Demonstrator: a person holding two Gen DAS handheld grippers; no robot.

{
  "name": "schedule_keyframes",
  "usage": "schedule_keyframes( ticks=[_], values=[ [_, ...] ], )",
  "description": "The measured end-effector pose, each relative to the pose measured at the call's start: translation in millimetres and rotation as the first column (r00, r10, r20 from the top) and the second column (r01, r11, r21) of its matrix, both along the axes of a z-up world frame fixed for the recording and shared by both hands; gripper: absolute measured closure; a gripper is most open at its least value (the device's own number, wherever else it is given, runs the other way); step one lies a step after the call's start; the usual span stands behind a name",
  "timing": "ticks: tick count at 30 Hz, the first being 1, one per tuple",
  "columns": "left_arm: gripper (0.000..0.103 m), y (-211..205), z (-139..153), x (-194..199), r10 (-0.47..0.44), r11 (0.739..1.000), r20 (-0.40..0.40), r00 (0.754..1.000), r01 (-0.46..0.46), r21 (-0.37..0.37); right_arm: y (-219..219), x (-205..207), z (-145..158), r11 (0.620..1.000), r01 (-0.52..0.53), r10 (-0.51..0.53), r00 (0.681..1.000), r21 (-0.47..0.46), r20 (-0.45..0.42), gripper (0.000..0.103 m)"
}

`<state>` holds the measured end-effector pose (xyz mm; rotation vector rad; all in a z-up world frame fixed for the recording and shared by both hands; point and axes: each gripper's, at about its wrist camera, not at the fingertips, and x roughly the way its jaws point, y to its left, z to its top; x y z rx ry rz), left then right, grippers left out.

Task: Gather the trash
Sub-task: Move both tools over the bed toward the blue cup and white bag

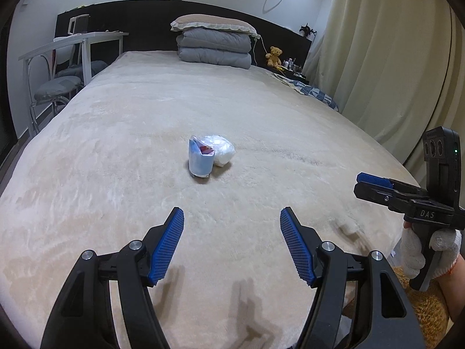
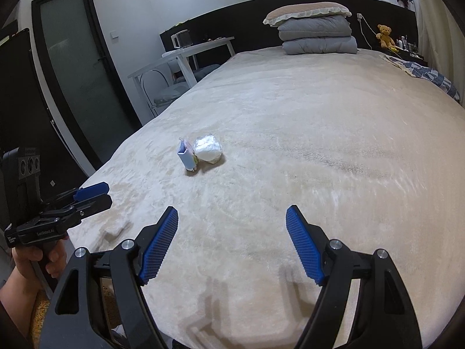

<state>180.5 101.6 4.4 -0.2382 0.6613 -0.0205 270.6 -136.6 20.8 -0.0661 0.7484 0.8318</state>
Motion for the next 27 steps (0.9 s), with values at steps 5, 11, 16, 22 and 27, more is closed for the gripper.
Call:
schedule_keyframes(
  ticks=[5, 11, 16, 22, 27],
  values=[
    [0.036, 6, -7, 28, -0.005, 1.0, -0.019, 1.0, 0.006, 0.009, 9, 15, -5, 1.0, -0.017, 0.017, 1.0, -0.021, 0.022, 0.027],
    [0.036, 8, -26, 69, -0.027, 0.999, -0.058, 0.998, 0.029, 0.034, 18, 32, -13, 0.999, -0.03, 0.03, 1.0, -0.037, 0.01, 0.027],
    [0.036, 16, -40, 96, 0.003, 0.999, -0.088, 0.996, 0.001, 0.054, 8, 31, -5, 0.999, -0.007, 0.008, 1.0, 0.044, -0.014, 0.027],
    [0.036, 28, -50, 120, 0.055, 0.998, -0.125, 0.991, -0.049, 0.047, -3, 33, -2, 0.999, 0.001, 0.001, 0.999, 0.053, -0.036, 0.027],
    [0.038, 32, -59, 138, 0.053, 0.997, -0.146, 0.988, -0.044, 0.068, -5, 29, -2, 0.999, -0.013, 0.015, 0.999, 0.045, -0.044, 0.027]
  ],
)
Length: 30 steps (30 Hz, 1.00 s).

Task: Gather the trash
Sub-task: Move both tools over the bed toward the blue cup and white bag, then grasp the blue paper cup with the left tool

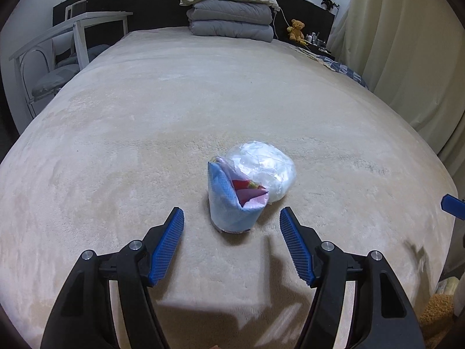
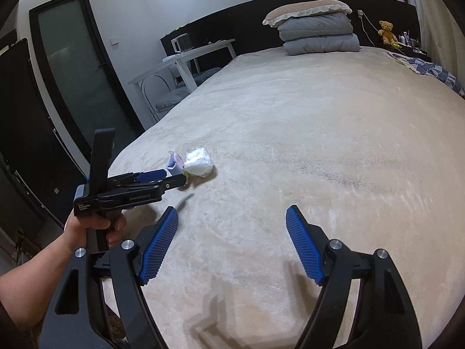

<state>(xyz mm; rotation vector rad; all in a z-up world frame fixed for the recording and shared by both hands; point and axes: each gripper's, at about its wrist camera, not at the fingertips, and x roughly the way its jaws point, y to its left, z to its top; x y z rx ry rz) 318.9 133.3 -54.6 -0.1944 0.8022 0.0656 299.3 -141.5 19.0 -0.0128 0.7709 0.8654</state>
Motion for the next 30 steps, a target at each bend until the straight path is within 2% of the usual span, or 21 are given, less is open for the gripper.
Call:
schedule_keyframes(
  ticks=[4, 7, 8, 9, 21, 30],
  values=[
    [0.04, -1, -2, 8, -0.016, 1.0, -0.002, 1.0, 0.016, 0.011, 0, -2, 2, 1.0, -0.015, 0.015, 1.0, 0.007, -0.005, 0.027],
    [0.054, 1, -4, 12, -0.033, 0.999, -0.009, 0.999, 0.033, 0.008, 1, -4, 3, 1.0, -0.02, 0.02, 1.0, 0.007, -0.006, 0.027],
    [0.066, 2, -4, 13, -0.037, 0.999, -0.009, 0.999, 0.037, 0.005, 1, -5, 3, 1.0, -0.022, 0.022, 1.0, 0.006, -0.002, 0.027],
    [0.07, 3, -5, 12, -0.038, 0.999, -0.011, 0.999, 0.038, -0.002, 1, -6, 3, 1.0, -0.022, 0.022, 1.0, 0.005, 0.002, 0.027],
    [0.073, 7, 10, -9, -0.053, 0.999, 0.03, 0.998, 0.053, -0.007, 7, -3, 0, 1.0, 0.003, -0.003, 1.0, -0.008, 0.001, 0.027],
    [0.073, 5, 25, -33, -0.06, 0.998, 0.049, 0.997, 0.06, 0.009, 42, 2, -9, 1.0, -0.006, 0.006, 1.0, -0.03, -0.015, 0.027]
  ],
)
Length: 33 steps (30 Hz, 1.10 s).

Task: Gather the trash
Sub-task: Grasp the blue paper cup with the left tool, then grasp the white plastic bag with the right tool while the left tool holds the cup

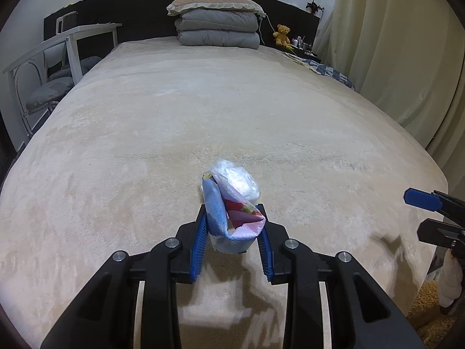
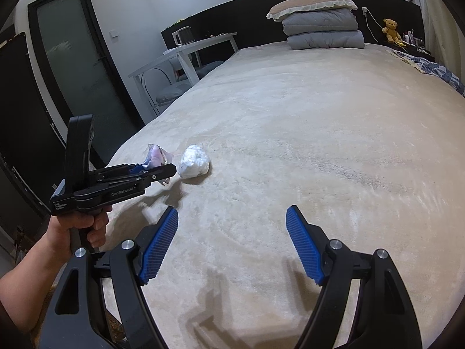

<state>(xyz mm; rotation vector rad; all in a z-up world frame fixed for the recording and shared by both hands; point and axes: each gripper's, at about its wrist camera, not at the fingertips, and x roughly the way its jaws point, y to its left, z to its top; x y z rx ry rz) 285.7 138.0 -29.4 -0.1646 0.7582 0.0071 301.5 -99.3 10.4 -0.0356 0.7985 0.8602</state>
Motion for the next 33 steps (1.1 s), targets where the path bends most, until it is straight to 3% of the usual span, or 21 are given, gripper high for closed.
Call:
schedule_keyframes(
  ticks=[11, 19, 28, 33],
  values=[
    [0.073, 22, 9, -30, 0.047, 0.999, 0.004, 0.999, -0.047, -0.017, 64, 7, -16, 1.0, -0.027, 0.027, 0.999, -0.009, -0.035, 0.027],
    [0.073, 38, 13, -47, 0.077, 0.996, 0.008, 0.997, -0.076, -0.041, 109, 21, -32, 1.0, 0.017, -0.017, 0.999, -0.014, -0.046, 0.027],
    [0.073, 45, 17, -57, 0.078, 0.995, 0.025, 0.997, -0.077, -0.063, 143, 50, -51, 0.998, 0.047, -0.049, 0.998, -0.047, -0.035, 0.027],
    [0.073, 50, 16, -60, 0.093, 0.993, 0.027, 0.995, -0.09, -0.076, 154, 65, -59, 0.997, 0.053, -0.057, 0.995, -0.053, -0.086, 0.027]
  ],
)
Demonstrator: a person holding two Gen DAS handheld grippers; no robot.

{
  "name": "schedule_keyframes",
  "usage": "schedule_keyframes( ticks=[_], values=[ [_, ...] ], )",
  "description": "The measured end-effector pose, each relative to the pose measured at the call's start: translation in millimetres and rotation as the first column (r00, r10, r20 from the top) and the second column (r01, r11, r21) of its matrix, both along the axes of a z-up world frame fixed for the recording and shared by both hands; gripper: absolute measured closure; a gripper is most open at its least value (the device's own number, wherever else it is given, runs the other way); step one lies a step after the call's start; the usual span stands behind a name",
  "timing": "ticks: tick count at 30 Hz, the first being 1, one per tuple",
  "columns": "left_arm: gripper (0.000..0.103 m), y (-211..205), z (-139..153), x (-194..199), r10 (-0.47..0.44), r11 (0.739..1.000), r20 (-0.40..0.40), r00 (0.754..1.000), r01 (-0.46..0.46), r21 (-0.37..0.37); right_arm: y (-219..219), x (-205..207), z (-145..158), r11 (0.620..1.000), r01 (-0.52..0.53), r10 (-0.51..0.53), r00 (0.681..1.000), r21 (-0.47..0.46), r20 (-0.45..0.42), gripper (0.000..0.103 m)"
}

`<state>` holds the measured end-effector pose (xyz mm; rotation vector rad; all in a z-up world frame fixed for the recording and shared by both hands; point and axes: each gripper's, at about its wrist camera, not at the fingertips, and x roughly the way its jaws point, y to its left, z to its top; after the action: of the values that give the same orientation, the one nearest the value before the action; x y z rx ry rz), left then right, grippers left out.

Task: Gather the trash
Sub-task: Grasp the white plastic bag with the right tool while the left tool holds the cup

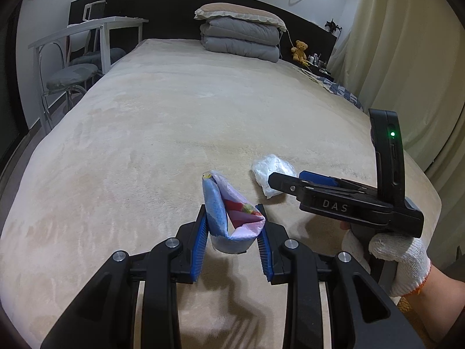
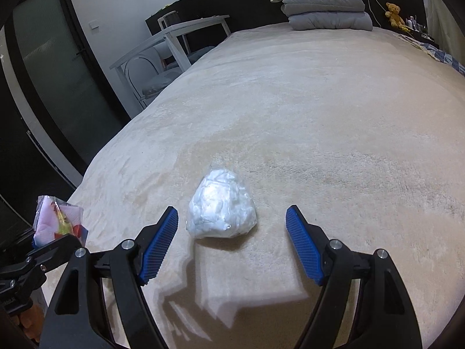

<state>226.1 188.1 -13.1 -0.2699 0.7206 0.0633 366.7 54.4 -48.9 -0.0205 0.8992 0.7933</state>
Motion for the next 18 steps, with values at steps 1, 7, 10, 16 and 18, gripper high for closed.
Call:
schedule_keyframes(
  ticks=[1, 7, 10, 16, 18],
  values=[
    [0.073, 1, 0, 0, 0.002, 1.0, -0.002, 1.0, -0.002, 0.0, 2, 1, -1, 1.0, -0.004, 0.004, 1.0, -0.002, -0.004, 0.027],
    [0.073, 2, 0, 2, 0.012, 1.0, -0.001, 1.0, -0.012, -0.007, 18, -1, -6, 0.997, -0.051, 0.053, 0.998, -0.059, 0.025, 0.052],
    [0.073, 1, -2, 2, 0.008, 1.0, -0.008, 1.0, -0.008, -0.002, 20, -4, -5, 0.996, -0.064, 0.066, 0.997, -0.064, 0.04, 0.054],
    [0.073, -1, -1, 0, 0.004, 1.0, -0.007, 1.0, -0.004, 0.002, 14, -13, 3, 0.996, -0.071, 0.074, 0.996, -0.054, 0.052, 0.054],
    [0.073, -2, 1, -2, 0.004, 1.0, -0.004, 1.0, -0.004, 0.002, 9, -18, 6, 0.996, -0.072, 0.075, 0.995, -0.054, 0.06, 0.054]
  ],
)
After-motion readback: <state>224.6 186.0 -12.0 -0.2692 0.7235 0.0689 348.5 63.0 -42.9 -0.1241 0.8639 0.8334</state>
